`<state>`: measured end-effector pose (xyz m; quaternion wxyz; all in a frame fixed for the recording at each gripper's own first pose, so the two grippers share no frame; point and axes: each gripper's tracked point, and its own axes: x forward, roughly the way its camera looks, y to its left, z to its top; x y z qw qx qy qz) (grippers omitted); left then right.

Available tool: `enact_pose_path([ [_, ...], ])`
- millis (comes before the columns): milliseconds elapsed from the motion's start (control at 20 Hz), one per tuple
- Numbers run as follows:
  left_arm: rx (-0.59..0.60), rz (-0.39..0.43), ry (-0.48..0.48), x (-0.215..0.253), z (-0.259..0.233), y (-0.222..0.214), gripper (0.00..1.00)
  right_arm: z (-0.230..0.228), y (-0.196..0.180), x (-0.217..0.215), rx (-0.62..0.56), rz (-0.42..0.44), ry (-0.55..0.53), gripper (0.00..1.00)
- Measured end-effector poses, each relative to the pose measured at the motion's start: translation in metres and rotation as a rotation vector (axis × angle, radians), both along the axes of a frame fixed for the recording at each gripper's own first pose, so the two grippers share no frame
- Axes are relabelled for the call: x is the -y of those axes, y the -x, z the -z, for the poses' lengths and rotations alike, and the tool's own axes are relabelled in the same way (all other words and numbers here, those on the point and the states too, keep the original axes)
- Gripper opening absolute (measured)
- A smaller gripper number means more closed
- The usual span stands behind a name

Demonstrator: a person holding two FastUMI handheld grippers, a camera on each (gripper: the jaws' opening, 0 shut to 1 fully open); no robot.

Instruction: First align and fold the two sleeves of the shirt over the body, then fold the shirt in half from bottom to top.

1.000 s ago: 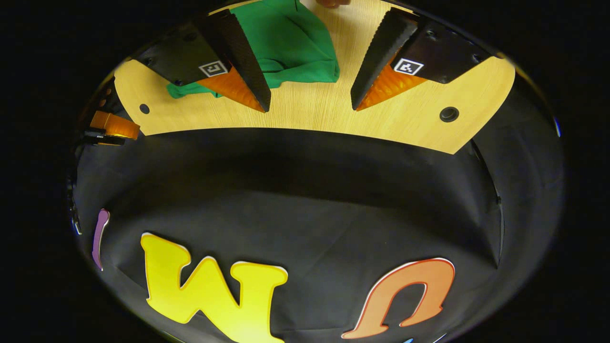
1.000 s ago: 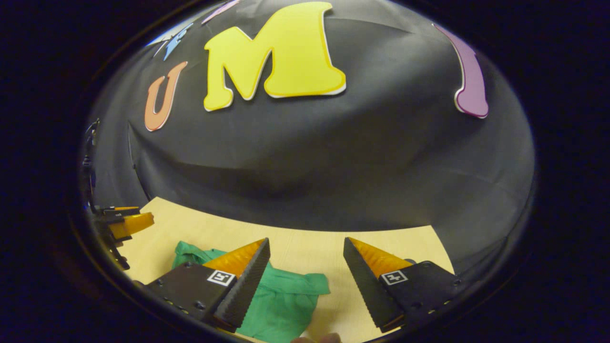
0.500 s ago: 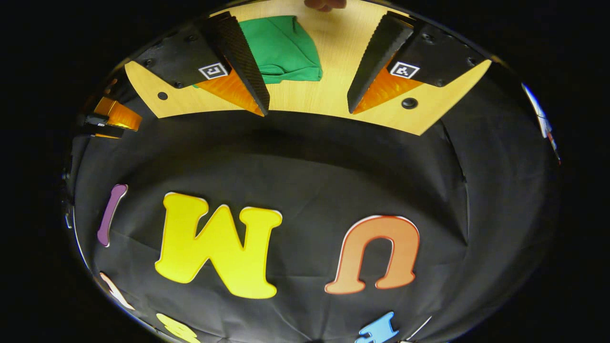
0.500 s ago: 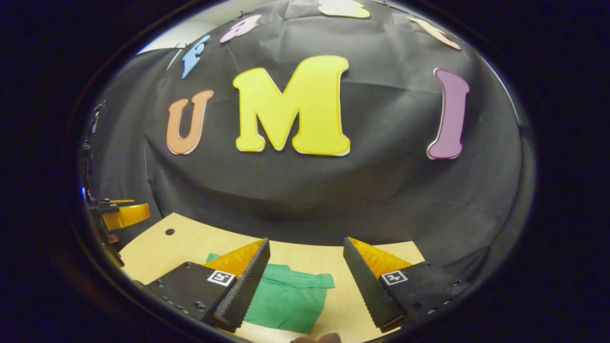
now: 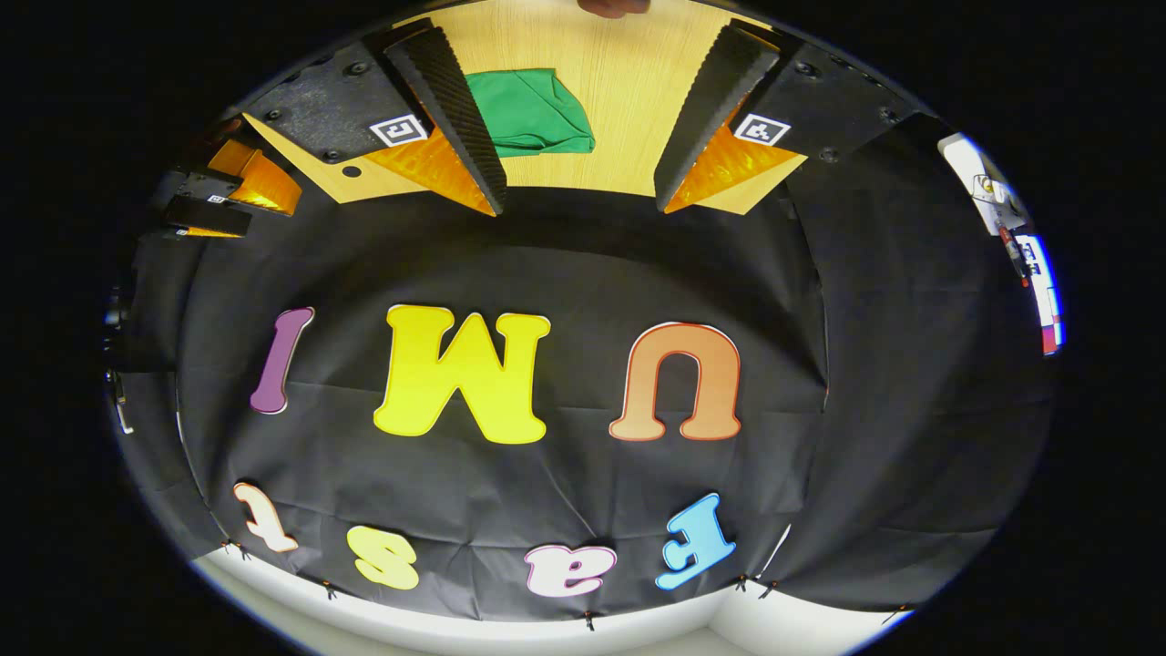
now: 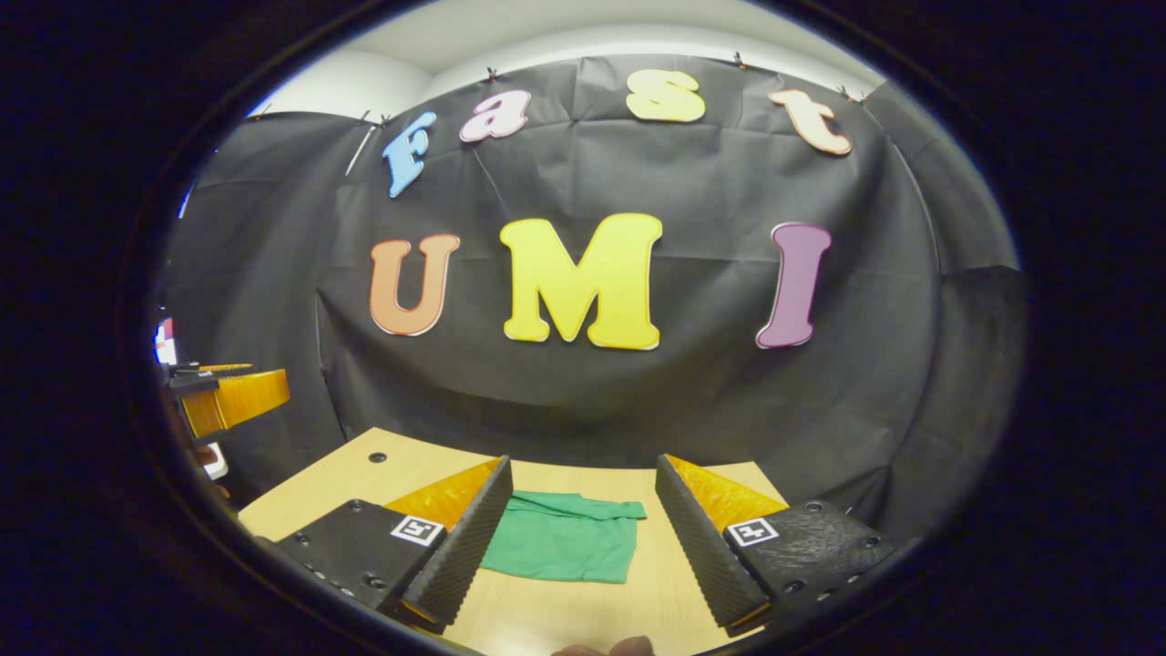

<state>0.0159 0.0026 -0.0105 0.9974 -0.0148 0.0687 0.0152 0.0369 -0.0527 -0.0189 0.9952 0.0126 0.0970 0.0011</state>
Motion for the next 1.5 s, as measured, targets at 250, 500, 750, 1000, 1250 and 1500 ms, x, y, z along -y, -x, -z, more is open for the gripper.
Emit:
enact_pose_path([
  [250, 0.002, 0.012, 0.012, -0.007, 0.002, 0.043, 1.0, -0.009, 0.05, -0.024, 0.025, 0.015, -0.049, 0.96],
  [500, 0.01, 0.012, 0.012, -0.012, 0.0, 0.051, 1.0, -0.023, 0.062, -0.042, 0.06, 0.002, -0.04, 0.96],
  [750, 0.017, 0.0, 0.022, -0.014, -0.001, 0.052, 1.0, -0.029, 0.06, -0.054, 0.072, -0.027, -0.029, 0.96],
  [1000, 0.019, -0.006, 0.015, -0.014, 0.001, 0.052, 1.0, -0.033, 0.054, -0.06, 0.076, -0.046, -0.029, 0.96],
  [1250, 0.017, -0.009, 0.017, -0.015, 0.001, 0.05, 1.0, -0.036, 0.049, -0.061, 0.083, -0.059, -0.024, 0.96],
  [1500, 0.024, -0.005, 0.016, -0.015, -0.001, 0.049, 1.0, -0.036, 0.049, -0.065, 0.084, -0.076, -0.027, 0.96],
])
